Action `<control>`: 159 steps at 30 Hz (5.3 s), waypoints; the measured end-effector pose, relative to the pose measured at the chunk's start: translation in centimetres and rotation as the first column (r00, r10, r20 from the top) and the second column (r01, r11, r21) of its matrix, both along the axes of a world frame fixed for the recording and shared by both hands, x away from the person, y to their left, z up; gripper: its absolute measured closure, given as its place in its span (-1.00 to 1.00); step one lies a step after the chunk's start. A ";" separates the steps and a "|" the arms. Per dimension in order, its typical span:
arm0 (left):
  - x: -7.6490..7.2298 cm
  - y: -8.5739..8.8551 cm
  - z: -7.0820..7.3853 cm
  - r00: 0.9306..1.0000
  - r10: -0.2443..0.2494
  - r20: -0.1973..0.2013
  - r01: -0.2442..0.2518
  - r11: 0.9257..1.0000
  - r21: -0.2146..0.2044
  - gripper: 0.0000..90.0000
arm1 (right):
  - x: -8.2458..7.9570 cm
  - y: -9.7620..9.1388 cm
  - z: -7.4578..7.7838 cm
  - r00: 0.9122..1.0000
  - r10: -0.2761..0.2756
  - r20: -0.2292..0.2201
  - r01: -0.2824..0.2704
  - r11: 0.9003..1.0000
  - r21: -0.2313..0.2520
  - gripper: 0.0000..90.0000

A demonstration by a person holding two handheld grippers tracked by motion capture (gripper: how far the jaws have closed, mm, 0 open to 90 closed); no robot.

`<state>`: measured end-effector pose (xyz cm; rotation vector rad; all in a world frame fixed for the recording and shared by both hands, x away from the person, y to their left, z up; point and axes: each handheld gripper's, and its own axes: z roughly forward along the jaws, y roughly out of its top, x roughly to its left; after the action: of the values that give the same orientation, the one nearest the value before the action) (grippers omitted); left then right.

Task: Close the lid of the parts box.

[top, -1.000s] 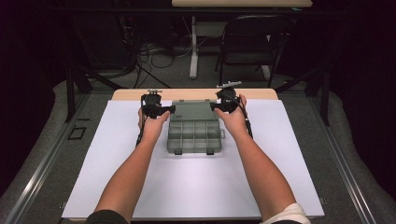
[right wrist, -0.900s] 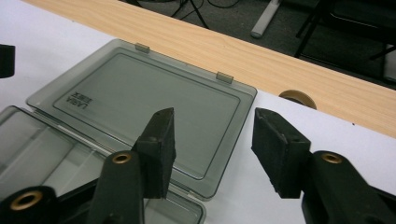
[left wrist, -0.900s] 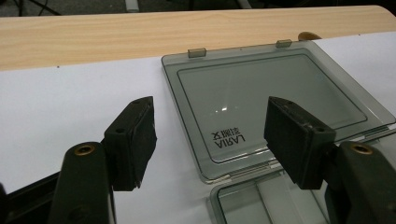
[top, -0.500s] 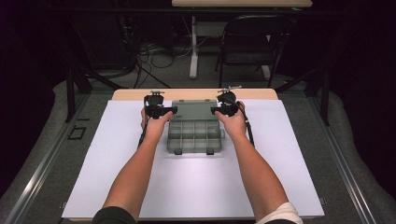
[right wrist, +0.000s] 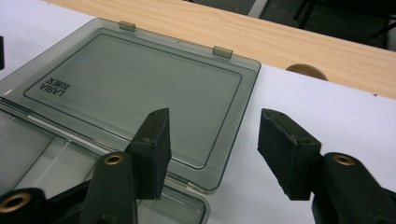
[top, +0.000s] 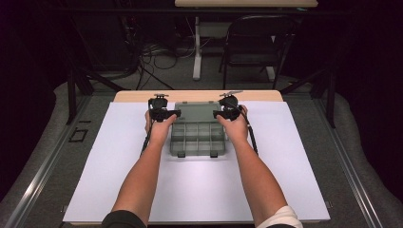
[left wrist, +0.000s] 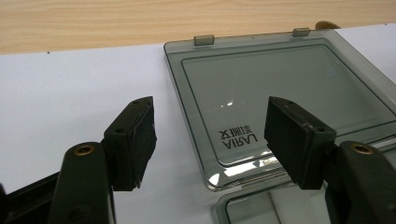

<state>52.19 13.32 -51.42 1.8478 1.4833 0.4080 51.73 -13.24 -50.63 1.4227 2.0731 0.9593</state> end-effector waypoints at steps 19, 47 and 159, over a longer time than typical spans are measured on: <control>0.6 -0.3 -1.4 0.999 0.001 -0.050 -0.001 1.000 -0.002 -0.28 | 0.6 0.2 -1.8 0.997 -0.017 -0.072 0.022 0.997 0.073 -0.14; 1.0 -1.2 -2.4 0.993 -0.038 -0.113 0.036 0.999 -0.015 -0.37 | 0.9 -0.1 -2.3 0.992 -0.006 -0.128 0.026 0.988 0.153 -0.21; 2.0 -0.8 -3.4 0.983 -0.087 -0.161 0.068 0.991 -0.118 -0.41 | 2.1 -0.6 -4.2 0.974 -0.008 -0.226 0.068 0.964 0.258 -0.35</control>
<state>54.22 12.55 -54.85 1.8801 1.5057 0.1326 53.83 -13.82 -54.82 1.7729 2.1260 1.1408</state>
